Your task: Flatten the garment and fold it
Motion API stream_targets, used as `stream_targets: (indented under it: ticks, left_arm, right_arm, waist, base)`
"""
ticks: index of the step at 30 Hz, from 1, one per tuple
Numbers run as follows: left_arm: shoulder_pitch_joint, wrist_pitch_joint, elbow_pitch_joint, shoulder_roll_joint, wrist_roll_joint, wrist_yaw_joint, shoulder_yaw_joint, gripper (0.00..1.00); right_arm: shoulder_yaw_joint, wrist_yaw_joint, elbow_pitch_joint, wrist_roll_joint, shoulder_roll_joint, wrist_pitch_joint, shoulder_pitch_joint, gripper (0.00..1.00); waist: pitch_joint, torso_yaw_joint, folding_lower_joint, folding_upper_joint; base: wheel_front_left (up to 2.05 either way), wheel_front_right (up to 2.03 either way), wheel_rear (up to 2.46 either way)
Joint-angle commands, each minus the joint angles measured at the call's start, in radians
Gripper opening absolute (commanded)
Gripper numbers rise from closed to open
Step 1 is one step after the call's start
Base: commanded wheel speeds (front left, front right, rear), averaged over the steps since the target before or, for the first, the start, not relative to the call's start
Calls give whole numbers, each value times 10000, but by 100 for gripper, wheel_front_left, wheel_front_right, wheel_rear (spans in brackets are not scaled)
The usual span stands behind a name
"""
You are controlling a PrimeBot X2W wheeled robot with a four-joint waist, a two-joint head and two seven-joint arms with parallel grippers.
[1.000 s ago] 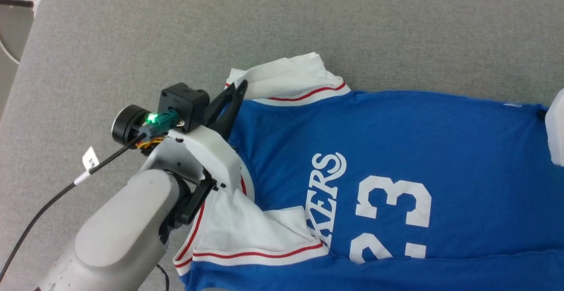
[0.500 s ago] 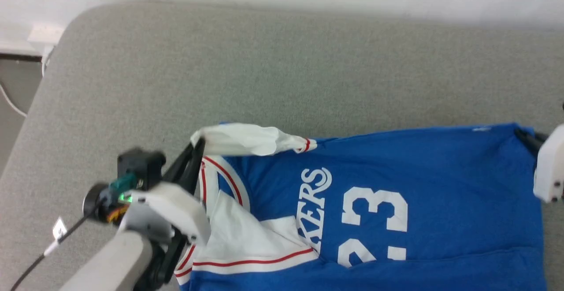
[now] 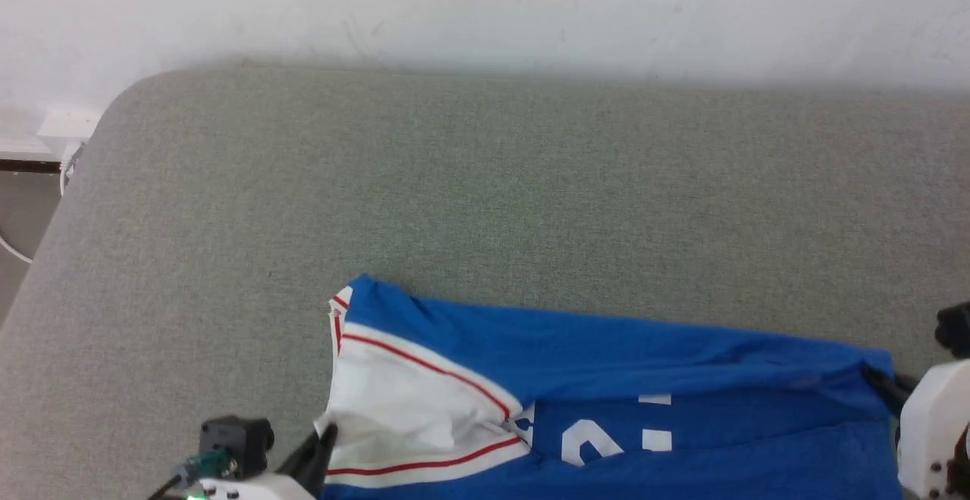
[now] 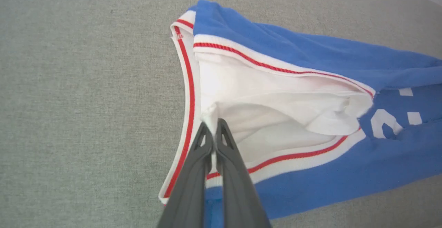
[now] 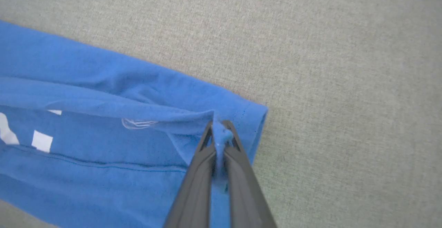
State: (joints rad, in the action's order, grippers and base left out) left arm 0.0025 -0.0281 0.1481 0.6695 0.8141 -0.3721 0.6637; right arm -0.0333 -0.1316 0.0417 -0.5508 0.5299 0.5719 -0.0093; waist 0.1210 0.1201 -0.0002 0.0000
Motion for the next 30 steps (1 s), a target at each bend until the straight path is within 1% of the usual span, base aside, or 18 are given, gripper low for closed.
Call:
stream_targets:
  ticks: [1, 5, 9, 11, 15, 16, 17, 18, 24, 30]
  left_arm:
    - [209, -164, -44, 82, 121, 3, 121, 0]
    - [309, -469, -519, 157, 106, 165, 438, 0]
    - [137, -477, -1274, -152, 102, 496, 701, 0]
    - [39, -471, -1634, -323, 151, 739, 820, 0]
    - [-183, -243, -2242, -609, 119, 1068, 928, 0]
    - [-221, -161, -2386, -660, 97, 1130, 944, 0]
    - [-245, -30, -2513, -717, 79, 1185, 938, 26]
    - [-267, 107, -2639, -775, 60, 1234, 928, 100]
    - [-342, 884, -3058, -951, -82, 1403, 815, 100]
    - [-236, 2102, -2920, -1088, 53, 1616, 326, 100]
  right_arm:
    - [2, 9, -115, 144, 36, 107, 297, 0]
    - [-218, 9, -96, 312, 124, 236, 757, 0]
    - [-480, 9, 175, 458, 96, 215, 892, 0]
    - [-678, 9, 408, 714, 175, 224, 886, 0]
    - [-958, 9, 869, 813, 124, -23, 781, 0]
    - [-986, 9, 944, 796, 91, -140, 731, 31]
    - [-1014, 9, 1017, 760, 49, -231, 685, 96]
    - [-1032, 9, 1096, 672, -9, -246, 660, 100]
    - [-1051, 9, 969, 280, -180, -226, 515, 100]
    - [-246, 9, -107, -119, -693, 252, 641, 100]
  waist:
    - [-8, 4, 2, 0]
    - [17, 16, 2, 0]
    - [72, 26, 2, 0]
    - [150, 8, 2, 0]
    - [239, 16, 2, 0]
    - [215, 6, 2, 0]
    - [174, -8, 2, 0]
    - [115, -18, 2, 0]
    - [-269, -101, 2, 0]
    - [-730, -141, 2, 0]
  base:
    - [0, 0, 0]
    - [0, 0, 0]
    - [0, 0, 0]
    - [0, 0, 0]
    - [0, 0, 0]
    - [0, 0, 0]
    - [0, 0, 0]
    - [0, 0, 0]
    - [0, 0, 0]
    - [0, 0, 0]
